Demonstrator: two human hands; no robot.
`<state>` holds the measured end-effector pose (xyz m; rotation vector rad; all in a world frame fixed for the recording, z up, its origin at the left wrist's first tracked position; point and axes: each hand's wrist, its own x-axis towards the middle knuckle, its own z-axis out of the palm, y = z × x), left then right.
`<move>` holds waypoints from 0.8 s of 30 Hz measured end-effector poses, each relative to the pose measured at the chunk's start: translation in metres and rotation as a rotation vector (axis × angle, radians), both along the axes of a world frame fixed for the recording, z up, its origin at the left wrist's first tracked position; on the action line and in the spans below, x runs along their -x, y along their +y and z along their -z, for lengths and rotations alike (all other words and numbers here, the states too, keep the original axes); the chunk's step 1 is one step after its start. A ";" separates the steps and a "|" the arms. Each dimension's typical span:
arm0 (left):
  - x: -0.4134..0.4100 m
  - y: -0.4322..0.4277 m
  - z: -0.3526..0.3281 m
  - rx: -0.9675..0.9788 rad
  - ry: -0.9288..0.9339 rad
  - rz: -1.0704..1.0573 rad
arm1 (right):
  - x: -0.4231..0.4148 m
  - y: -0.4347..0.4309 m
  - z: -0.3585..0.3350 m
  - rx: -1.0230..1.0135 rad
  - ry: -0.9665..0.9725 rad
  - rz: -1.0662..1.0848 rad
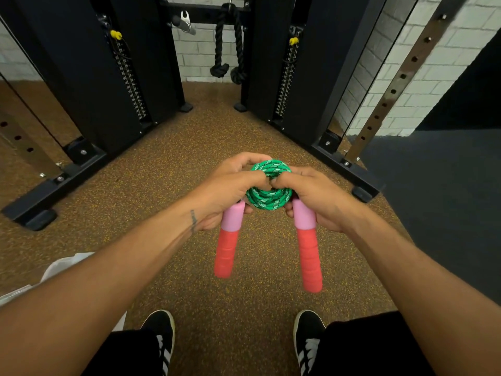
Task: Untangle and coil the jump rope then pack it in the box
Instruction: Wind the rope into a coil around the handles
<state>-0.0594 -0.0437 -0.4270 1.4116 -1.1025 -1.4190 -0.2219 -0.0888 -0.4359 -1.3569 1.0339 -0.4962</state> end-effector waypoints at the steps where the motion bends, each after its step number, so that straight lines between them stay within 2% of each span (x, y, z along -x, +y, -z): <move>1: 0.000 0.001 0.000 -0.010 -0.001 0.025 | -0.002 0.000 0.001 0.032 0.034 0.014; 3: 0.003 0.001 0.000 -0.019 -0.012 0.059 | -0.005 0.001 0.005 0.103 0.097 0.041; 7: 0.009 -0.002 0.002 -0.053 -0.041 -0.011 | -0.011 0.003 0.012 0.148 0.121 0.131; 14: 0.010 -0.007 0.003 -0.145 0.017 -0.121 | -0.012 -0.001 0.011 0.071 -0.009 0.220; 20: 0.004 -0.007 0.013 -0.054 -0.123 -0.140 | -0.016 0.000 0.010 -0.014 -0.056 0.266; 24: -0.005 -0.003 0.008 0.002 -0.095 -0.099 | -0.025 0.003 0.004 -0.101 -0.194 0.310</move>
